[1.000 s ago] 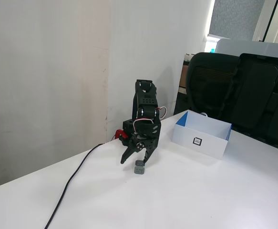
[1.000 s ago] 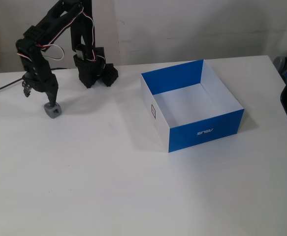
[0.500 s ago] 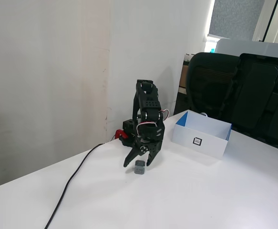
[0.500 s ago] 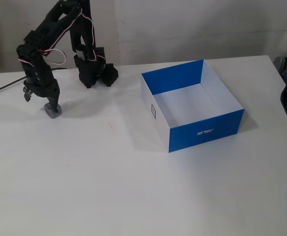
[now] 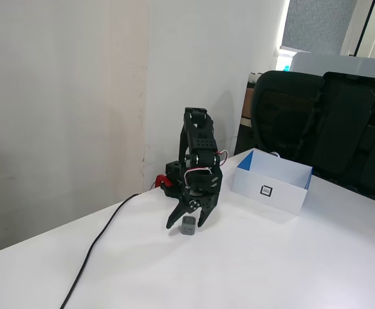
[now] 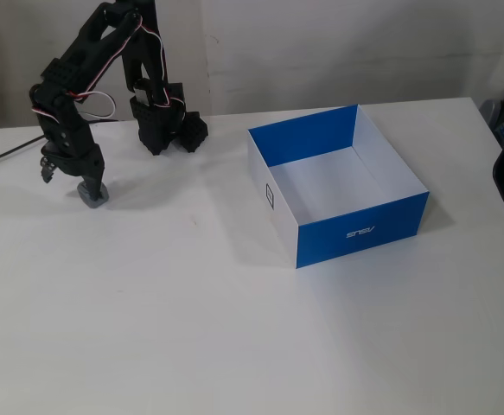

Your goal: Grasp the gray block and put it in the box.

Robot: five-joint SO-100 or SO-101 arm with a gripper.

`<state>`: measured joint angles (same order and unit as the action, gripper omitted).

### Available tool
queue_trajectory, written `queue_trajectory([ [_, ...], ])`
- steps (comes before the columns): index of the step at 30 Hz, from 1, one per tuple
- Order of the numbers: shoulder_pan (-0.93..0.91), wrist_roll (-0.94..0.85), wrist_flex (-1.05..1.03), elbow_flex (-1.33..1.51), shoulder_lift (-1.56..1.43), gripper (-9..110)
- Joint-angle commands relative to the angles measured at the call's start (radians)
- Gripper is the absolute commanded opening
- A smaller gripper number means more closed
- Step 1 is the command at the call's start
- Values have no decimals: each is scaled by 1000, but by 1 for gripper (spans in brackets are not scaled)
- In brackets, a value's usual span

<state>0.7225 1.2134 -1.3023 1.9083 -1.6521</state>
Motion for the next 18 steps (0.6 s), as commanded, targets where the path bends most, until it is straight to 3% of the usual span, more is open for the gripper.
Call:
queue_trajectory([
  [1, -11, 12, 0, -40, -25, 43],
  [18, 94, 9, -63, -32, -55, 43],
])
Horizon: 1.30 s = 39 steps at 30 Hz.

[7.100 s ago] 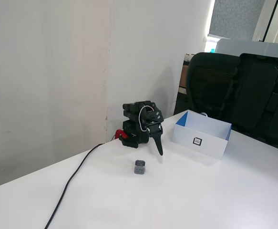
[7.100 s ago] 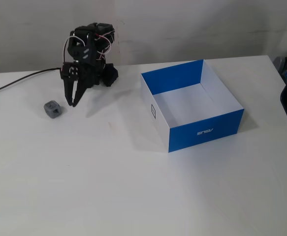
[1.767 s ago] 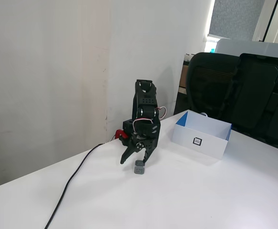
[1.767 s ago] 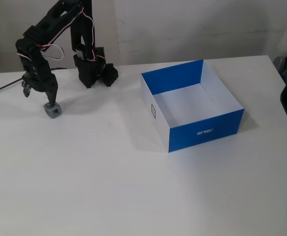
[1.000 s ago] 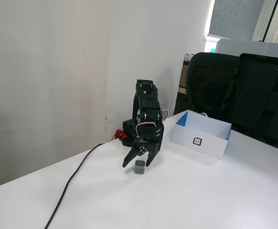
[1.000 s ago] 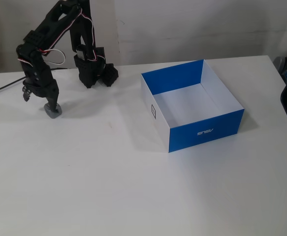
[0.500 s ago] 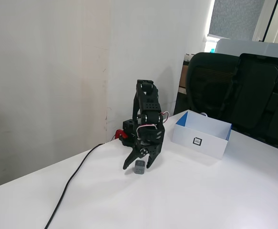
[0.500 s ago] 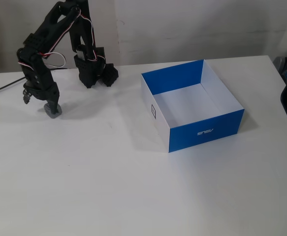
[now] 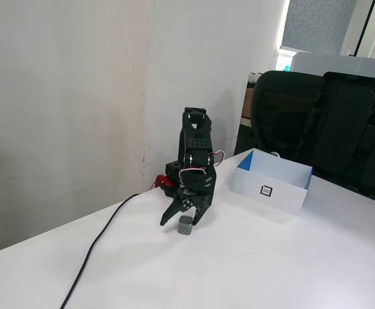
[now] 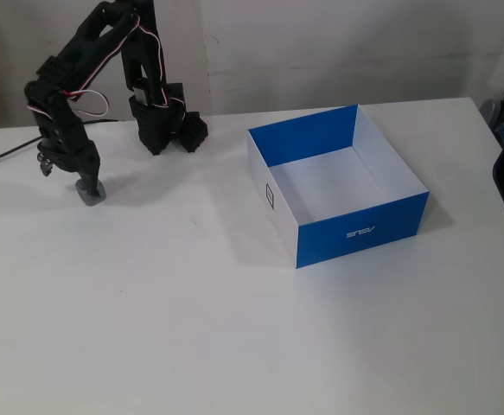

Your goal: Grasp the gray block and put it in the box.

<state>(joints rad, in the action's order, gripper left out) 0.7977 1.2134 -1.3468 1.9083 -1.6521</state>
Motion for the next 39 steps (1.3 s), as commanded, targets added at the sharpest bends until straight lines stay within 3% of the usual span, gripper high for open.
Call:
queue_trajectory([
  [1, 21, 8, -25, -26, -64, 43],
  [13, 89, -32, -12, 57, -135, 47],
  [29, 146, -138, 67, 141, -201, 20],
  [39, 156, -150, 81, 172, -216, 17],
])
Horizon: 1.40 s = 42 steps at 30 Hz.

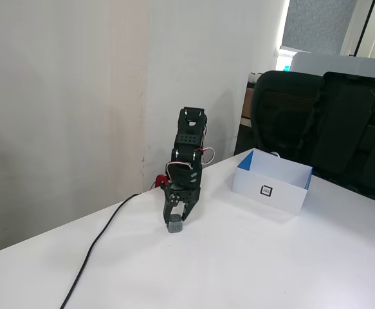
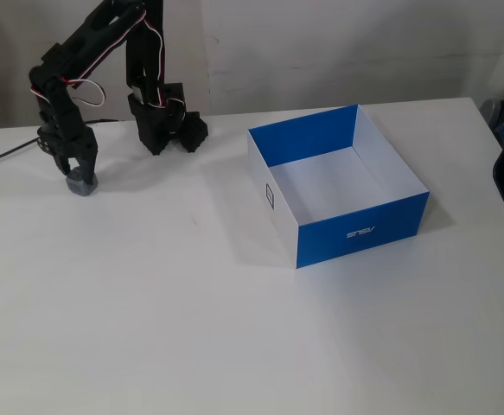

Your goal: Grasp the gray block and put it in the box.

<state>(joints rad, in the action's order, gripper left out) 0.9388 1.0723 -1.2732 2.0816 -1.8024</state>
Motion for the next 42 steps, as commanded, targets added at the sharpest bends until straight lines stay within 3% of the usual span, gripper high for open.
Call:
queue_trajectory([
  [1, 17, -11, 11, 2, -67, 16],
  [8, 26, -41, 32, 20, -67, 0],
  [22, -35, -63, 5, 14, -161, 0],
  [42, -265, -112, -235, -212, -334, 0],
])
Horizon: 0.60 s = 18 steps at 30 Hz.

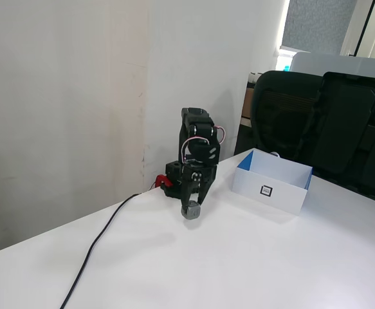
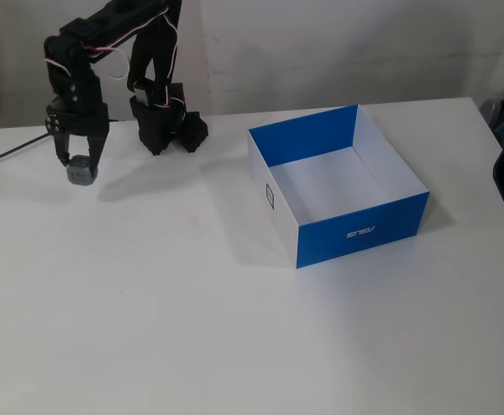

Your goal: Grasp the gray block and put it in the box.

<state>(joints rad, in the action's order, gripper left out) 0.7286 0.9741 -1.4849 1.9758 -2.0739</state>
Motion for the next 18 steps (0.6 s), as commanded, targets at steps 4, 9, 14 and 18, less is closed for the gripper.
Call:
queue_trajectory([
  [4, -132, -28, -37, -146, -77, 0],
  [9, -242, -57, -35, -192, -103, 0],
  [14, -362, -71, -32, -230, -135, 0],
  [18, -442, -92, -32, -249, -161, 0],
])
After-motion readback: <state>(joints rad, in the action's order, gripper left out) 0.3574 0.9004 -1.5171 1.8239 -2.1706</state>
